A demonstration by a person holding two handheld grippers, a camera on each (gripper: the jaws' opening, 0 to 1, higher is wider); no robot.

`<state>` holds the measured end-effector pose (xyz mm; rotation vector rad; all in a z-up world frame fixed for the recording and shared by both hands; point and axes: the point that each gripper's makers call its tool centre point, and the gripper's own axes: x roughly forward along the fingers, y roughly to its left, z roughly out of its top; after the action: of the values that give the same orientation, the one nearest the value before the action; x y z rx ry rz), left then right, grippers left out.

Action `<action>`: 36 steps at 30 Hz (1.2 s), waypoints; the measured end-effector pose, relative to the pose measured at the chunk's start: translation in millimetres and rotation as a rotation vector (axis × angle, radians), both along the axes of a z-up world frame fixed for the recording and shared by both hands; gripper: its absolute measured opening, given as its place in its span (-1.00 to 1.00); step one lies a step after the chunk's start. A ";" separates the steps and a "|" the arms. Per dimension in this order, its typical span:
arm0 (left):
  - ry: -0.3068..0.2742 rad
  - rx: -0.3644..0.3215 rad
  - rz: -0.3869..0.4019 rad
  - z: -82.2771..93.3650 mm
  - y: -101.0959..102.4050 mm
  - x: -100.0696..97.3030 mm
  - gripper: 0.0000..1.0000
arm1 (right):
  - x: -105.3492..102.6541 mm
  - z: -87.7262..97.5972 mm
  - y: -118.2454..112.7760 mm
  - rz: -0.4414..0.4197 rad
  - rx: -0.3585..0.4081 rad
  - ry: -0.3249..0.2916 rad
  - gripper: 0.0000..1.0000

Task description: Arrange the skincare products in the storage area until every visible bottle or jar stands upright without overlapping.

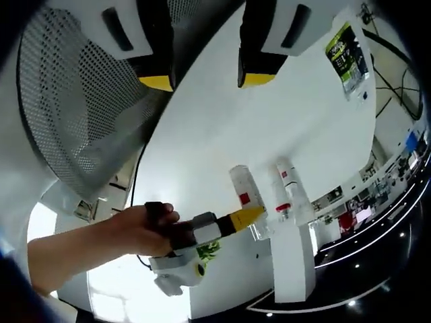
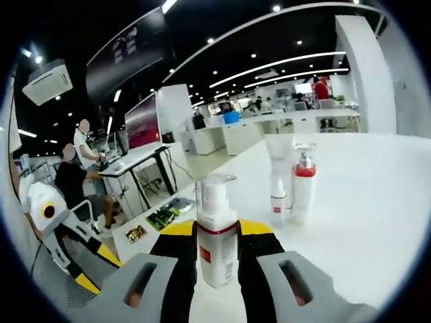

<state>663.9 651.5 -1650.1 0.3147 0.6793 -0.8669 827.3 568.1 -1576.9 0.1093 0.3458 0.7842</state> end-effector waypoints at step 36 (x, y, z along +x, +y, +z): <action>0.001 0.175 0.028 -23.7 21.0 0.3 -0.39 | 75.5 -32.1 -18.6 -0.094 -0.062 -0.027 -0.61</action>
<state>664.3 672.4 -1673.8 0.4604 0.7610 -0.7827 902.8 549.5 -1609.0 0.0568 0.3371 0.6812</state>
